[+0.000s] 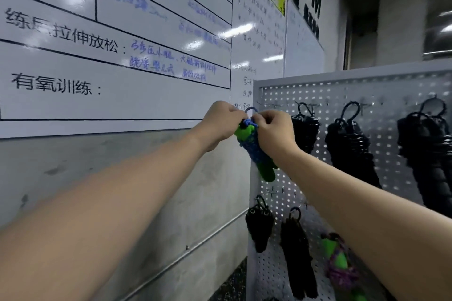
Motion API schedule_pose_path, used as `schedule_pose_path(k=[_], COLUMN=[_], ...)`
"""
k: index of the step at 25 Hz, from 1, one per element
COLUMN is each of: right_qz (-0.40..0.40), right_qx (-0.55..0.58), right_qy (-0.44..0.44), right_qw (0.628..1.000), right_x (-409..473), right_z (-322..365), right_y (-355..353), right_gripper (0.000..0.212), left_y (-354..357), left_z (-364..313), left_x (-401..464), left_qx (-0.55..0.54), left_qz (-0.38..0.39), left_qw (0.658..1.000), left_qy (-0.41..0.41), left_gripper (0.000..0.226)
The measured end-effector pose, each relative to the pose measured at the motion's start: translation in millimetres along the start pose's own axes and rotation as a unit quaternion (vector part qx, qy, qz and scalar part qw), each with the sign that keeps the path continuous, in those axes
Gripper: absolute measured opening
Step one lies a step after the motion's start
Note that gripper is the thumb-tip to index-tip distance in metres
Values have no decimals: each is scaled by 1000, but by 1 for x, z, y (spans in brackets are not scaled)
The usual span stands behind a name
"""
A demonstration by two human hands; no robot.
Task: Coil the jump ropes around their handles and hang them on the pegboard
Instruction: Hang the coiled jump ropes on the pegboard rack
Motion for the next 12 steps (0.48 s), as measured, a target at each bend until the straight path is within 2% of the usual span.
schedule_pose_path(k=[5, 9, 12], right_qz=[-59, -76, -88], right_qx=[42, 55, 69], right_qy=[55, 71, 92], right_qw=[996, 993, 990], right_x=[27, 39, 42], right_z=[2, 3, 0], right_y=[5, 4, 8], right_gripper=[21, 19, 21], left_y=[10, 13, 18], left_z=[-17, -24, -21], left_x=[30, 45, 54], left_qx=[-10, -11, 5], left_qz=[-20, -23, -7], left_qw=[1000, 1000, 1000], left_qy=[-6, -9, -25], left_gripper=[21, 20, 9])
Point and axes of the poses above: each hand's wrist, its own x-axis towards the middle knuckle, its own y-axis out of the palm, z = x × y, the point moved 1 cm from there along x, towards the middle knuckle, and after that the axes turned 13 degrees about x, right-handed, at the moved point
